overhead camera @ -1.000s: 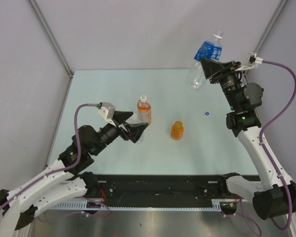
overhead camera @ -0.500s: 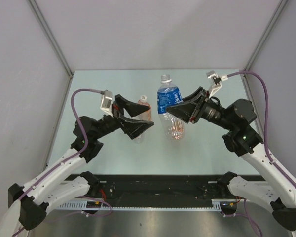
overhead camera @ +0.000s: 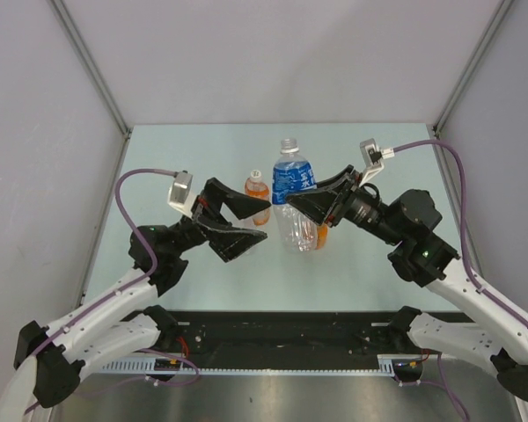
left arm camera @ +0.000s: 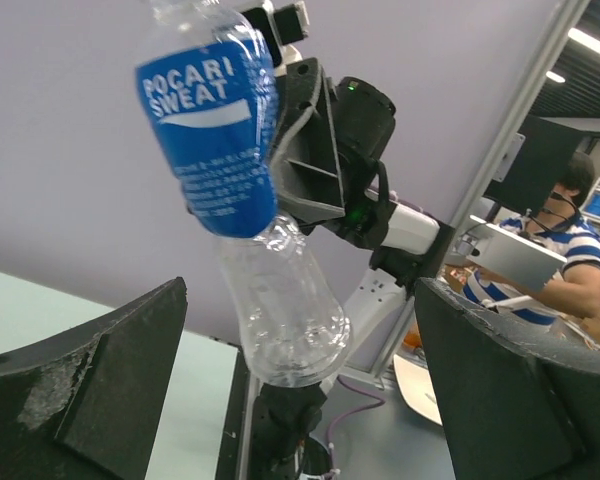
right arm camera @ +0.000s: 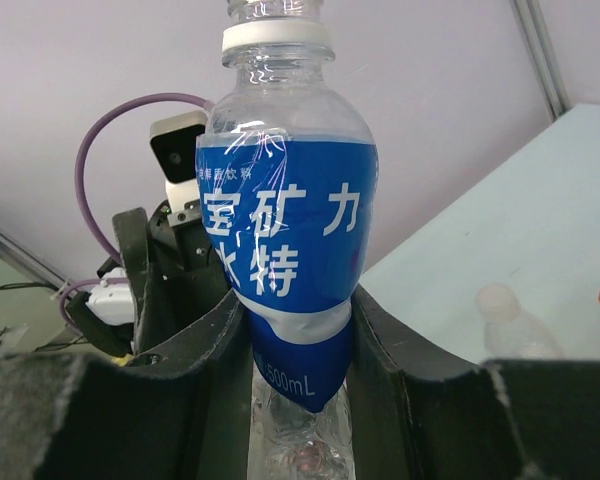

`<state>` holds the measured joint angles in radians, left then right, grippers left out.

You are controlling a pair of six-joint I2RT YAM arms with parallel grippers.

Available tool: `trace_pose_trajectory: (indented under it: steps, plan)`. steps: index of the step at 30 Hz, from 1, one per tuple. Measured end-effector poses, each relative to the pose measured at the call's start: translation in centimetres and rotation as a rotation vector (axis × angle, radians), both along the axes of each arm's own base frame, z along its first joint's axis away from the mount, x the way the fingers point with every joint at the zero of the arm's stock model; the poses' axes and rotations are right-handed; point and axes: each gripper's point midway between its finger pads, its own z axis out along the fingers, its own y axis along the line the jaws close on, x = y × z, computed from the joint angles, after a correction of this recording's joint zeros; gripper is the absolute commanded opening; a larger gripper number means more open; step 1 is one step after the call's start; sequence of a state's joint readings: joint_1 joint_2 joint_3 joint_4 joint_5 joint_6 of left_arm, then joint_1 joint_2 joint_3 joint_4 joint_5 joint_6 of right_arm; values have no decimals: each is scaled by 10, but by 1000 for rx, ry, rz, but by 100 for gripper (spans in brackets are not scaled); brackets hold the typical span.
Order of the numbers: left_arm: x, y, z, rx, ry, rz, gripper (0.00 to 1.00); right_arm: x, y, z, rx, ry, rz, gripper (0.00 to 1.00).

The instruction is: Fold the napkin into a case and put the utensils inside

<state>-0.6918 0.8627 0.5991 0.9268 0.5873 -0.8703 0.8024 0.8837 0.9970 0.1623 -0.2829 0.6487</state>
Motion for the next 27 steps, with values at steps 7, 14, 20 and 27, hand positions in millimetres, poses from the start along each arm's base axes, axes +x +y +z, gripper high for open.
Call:
trace_pose_trajectory:
  steps: [7,14,20,27]
  plan:
    - [-8,-11,-11,42,6,-29,100,5,19,-2,12,-8,-21,2]
    - [-6,-24,-25,82,28,-47,100,5,32,-2,21,-18,-23,2]
    - [-4,-35,-37,117,51,-67,79,1,36,-1,26,-28,-14,3]
    - [-7,-36,-35,123,27,-84,51,3,36,-2,17,-39,-30,35]
